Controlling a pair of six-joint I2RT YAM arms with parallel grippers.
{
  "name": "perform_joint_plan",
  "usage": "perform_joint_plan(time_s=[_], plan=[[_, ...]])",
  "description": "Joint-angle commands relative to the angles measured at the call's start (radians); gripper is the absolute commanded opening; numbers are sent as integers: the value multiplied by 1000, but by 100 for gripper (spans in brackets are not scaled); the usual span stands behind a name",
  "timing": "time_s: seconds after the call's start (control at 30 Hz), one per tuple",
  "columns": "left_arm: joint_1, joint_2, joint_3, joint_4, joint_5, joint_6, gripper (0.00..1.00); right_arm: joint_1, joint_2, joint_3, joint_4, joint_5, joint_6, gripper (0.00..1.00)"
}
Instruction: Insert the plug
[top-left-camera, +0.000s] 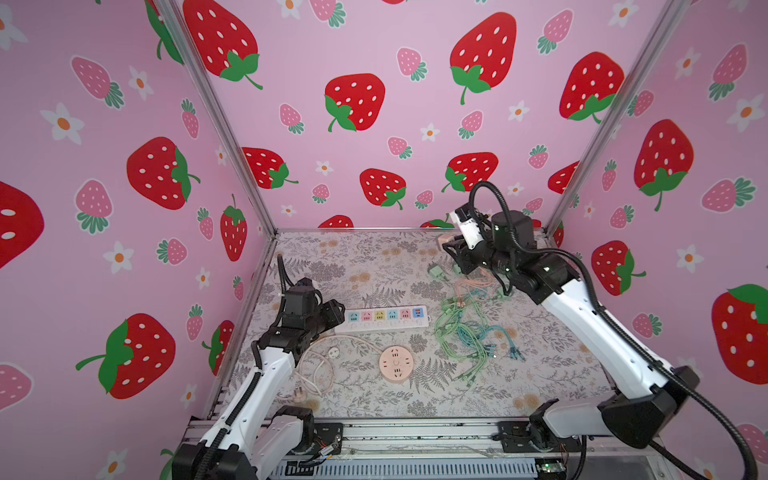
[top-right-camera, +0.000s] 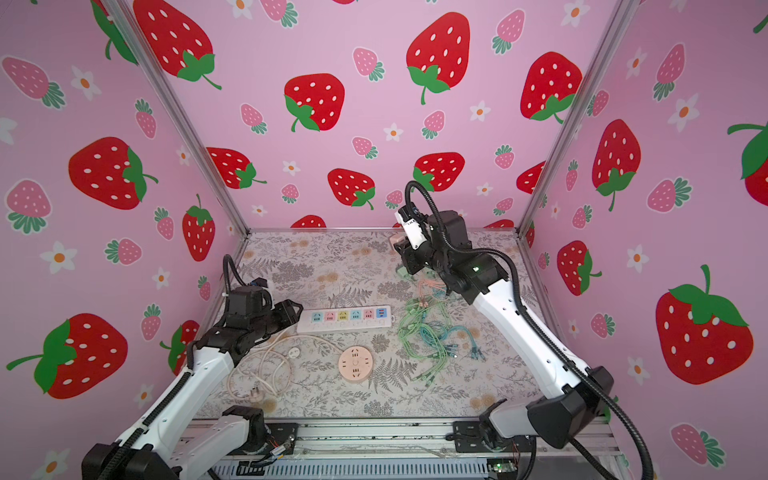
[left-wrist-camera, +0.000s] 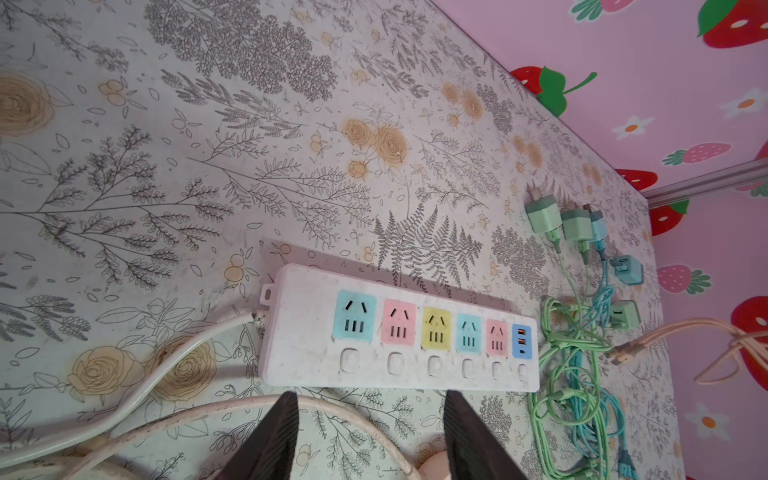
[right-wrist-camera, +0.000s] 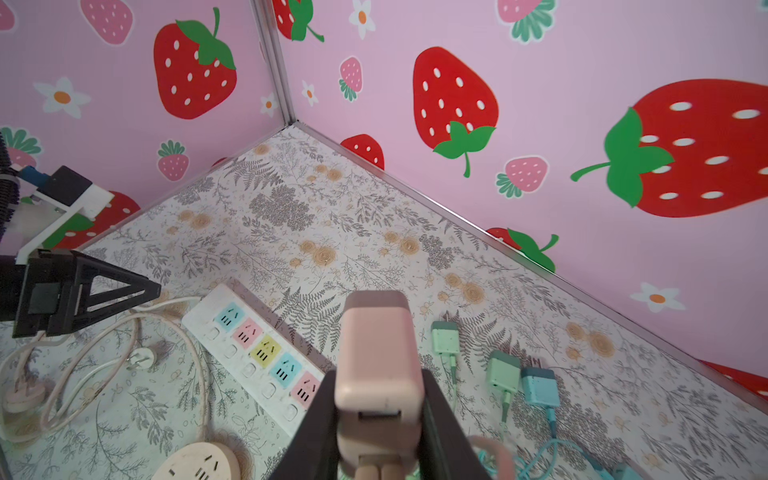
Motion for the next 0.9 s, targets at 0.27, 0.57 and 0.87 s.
perform_joint_plan(time_s=[0.27,0.57,0.87], plan=[[53,147,-55,102,14,-51,57,19,330,346,97,-213,-74,11],[59,290,-56,170,31,-48,52,87,526,521,68,-228,-109,11],[59,383,-61,218,79,-17,39,135,618,472,-65,-276,-267,12]])
